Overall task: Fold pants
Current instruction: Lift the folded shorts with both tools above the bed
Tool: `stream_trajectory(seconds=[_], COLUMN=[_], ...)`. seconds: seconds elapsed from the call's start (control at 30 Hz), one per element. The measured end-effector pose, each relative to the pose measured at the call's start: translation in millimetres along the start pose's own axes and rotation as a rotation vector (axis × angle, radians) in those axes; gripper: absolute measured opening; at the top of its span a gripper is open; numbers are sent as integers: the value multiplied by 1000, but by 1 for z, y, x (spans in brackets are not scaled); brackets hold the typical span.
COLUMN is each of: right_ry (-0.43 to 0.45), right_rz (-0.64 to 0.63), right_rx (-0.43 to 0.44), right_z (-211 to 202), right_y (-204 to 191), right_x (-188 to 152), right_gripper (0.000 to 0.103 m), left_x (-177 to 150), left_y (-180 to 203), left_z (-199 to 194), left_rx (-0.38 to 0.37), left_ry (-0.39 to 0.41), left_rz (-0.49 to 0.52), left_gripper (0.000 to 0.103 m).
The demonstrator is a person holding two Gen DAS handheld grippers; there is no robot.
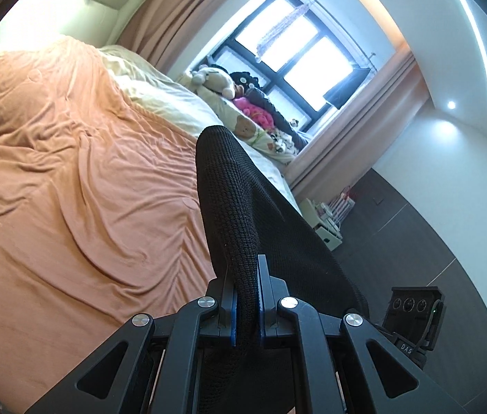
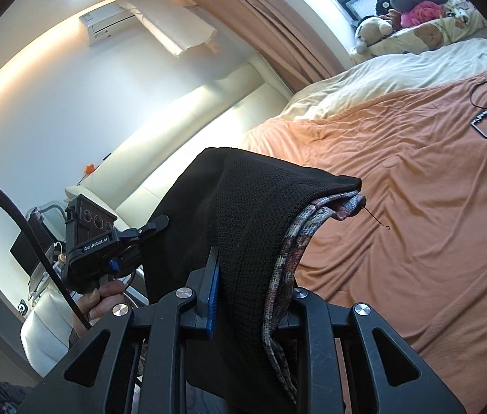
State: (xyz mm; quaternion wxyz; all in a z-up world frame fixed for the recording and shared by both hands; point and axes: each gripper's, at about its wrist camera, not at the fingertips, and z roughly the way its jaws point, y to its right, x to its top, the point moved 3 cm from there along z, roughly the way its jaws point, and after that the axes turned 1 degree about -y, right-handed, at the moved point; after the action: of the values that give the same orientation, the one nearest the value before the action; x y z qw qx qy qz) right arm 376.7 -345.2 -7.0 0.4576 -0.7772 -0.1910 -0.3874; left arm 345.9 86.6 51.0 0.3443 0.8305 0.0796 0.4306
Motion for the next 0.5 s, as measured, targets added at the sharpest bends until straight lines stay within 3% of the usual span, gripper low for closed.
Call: stream_trajectory(seconds=[0.5], right_ry=[-35], right_rz=[-58], right_rx=[35], right_z=[104], right_y=[-69], right_x=[-3], right_gripper=[19], left_x=[49], left_y=[-61], left_z=[-110], left_rx=[34], left_ry=[90], left_rz=[11], left_gripper=[8])
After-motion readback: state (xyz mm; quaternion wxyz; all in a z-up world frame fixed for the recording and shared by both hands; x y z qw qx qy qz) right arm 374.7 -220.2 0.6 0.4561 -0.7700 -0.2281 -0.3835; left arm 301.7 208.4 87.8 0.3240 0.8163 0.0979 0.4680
